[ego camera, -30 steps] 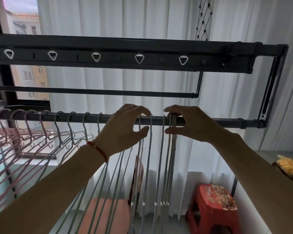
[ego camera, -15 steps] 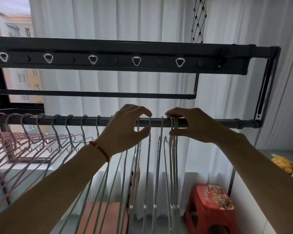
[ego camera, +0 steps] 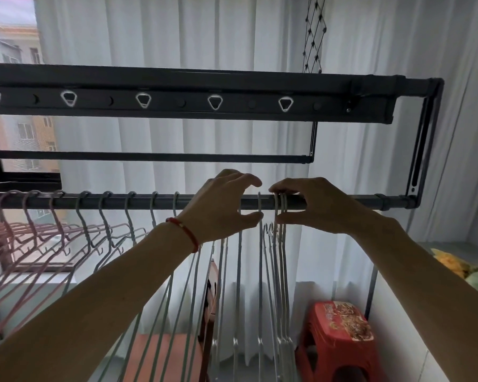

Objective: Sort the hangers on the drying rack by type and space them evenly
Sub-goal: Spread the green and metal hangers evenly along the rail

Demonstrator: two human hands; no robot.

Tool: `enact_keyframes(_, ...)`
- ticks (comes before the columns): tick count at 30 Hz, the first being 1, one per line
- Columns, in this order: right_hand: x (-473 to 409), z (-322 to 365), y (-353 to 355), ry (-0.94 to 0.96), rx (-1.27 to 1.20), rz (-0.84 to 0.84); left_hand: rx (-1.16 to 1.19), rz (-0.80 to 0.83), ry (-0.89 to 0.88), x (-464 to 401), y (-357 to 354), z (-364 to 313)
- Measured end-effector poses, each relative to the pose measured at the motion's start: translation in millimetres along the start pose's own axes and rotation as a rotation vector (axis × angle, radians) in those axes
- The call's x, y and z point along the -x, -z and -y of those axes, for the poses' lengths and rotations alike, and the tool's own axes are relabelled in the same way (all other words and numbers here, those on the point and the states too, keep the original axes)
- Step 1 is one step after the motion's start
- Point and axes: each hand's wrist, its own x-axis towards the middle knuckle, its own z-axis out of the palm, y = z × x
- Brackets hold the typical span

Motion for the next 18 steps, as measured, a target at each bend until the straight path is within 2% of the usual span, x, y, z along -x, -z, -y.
enact_keyframes(13,-0.6,-10.8,-1.1,-0.021,-0.018,0.017,0.033,0.083,0.000,-7.0,2.8,4.5)
enact_keyframes(18,-0.5,-9.1,-0.5,-0.019,-0.023,0.009,0.036,0.063,-0.009,-12.4,2.7,3.3)
